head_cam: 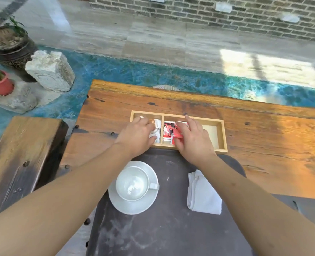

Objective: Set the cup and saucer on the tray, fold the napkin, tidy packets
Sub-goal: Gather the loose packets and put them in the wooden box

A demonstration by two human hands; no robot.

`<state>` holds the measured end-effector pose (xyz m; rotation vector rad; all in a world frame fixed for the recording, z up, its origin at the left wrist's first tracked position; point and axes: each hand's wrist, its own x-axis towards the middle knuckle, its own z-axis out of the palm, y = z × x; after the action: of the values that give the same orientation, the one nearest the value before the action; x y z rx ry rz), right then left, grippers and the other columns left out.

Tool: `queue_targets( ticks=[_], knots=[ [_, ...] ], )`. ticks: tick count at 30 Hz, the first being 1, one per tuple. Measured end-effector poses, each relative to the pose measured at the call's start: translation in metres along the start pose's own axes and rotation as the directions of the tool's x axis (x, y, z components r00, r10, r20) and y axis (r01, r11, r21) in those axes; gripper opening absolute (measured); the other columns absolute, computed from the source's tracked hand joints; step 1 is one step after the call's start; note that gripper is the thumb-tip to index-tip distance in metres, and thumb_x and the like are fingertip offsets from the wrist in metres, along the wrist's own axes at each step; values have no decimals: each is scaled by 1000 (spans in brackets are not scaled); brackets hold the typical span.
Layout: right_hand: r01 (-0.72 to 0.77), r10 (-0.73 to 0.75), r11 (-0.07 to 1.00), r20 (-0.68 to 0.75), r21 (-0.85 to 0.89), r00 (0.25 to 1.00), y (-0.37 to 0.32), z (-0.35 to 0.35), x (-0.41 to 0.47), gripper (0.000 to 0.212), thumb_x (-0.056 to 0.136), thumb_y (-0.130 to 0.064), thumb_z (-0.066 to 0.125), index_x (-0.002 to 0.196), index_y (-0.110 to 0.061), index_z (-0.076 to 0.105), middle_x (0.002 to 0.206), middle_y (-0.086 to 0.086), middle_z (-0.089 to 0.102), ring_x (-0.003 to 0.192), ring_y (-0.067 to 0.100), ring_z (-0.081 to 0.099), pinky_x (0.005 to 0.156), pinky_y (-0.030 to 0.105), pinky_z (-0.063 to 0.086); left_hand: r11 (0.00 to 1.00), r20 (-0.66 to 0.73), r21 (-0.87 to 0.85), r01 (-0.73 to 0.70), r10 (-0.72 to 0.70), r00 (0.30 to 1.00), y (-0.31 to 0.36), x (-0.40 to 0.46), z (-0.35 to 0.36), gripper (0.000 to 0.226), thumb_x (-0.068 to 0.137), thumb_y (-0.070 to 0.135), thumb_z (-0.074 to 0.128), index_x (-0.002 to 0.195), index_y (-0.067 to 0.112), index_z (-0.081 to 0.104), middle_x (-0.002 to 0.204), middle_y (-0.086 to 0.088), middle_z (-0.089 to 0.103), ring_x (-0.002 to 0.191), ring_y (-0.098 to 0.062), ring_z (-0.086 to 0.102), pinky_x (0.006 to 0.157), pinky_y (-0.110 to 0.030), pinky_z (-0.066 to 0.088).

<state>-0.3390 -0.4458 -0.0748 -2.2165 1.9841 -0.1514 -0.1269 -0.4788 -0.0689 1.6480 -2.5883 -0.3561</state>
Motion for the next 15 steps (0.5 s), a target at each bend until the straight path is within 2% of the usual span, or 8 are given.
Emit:
queue_targets(
  ticks=[2,5,8,12,15],
  knots=[
    [3,-3,1000,4,-28,1000,-1,-1,-5,53,86,-50,56,132,-24,50,137,7,49,124,31,44,94,47,45,999,48,17,-35,35,998,-2,-3,1,40,96,41,50,127,17,59,125,-5,58,121,-26,46,101,-43,44],
    [29,-23,997,76,-78,997,-6,-2,-13,52,87,-61,47,124,-27,58,120,1,57,112,25,50,91,45,43,999,106,5,-49,48,993,-5,-8,1,43,98,41,46,131,15,57,134,-6,53,125,-26,44,104,-43,41],
    [58,-51,996,113,-63,992,-11,1,-18,42,94,-53,44,122,-27,61,117,0,61,111,25,54,92,43,42,998,92,3,-62,61,994,-6,-12,1,45,99,42,44,136,17,54,151,-3,40,138,-24,33,110,-44,37],
    [78,-73,996,100,-47,992,-13,4,-14,33,100,-39,43,122,-25,65,115,3,63,107,28,58,95,41,41,997,195,13,-82,78,978,-6,-13,2,63,98,53,39,150,19,33,165,-1,15,151,-22,11,120,-45,21],
    [3,-6,999,85,38,996,-11,3,-4,29,99,-33,49,119,-27,68,114,4,61,108,27,56,91,40,41,997,232,36,-66,56,971,-7,-12,3,67,98,57,34,152,19,27,165,-3,16,152,-22,7,122,-45,16]
  ],
)
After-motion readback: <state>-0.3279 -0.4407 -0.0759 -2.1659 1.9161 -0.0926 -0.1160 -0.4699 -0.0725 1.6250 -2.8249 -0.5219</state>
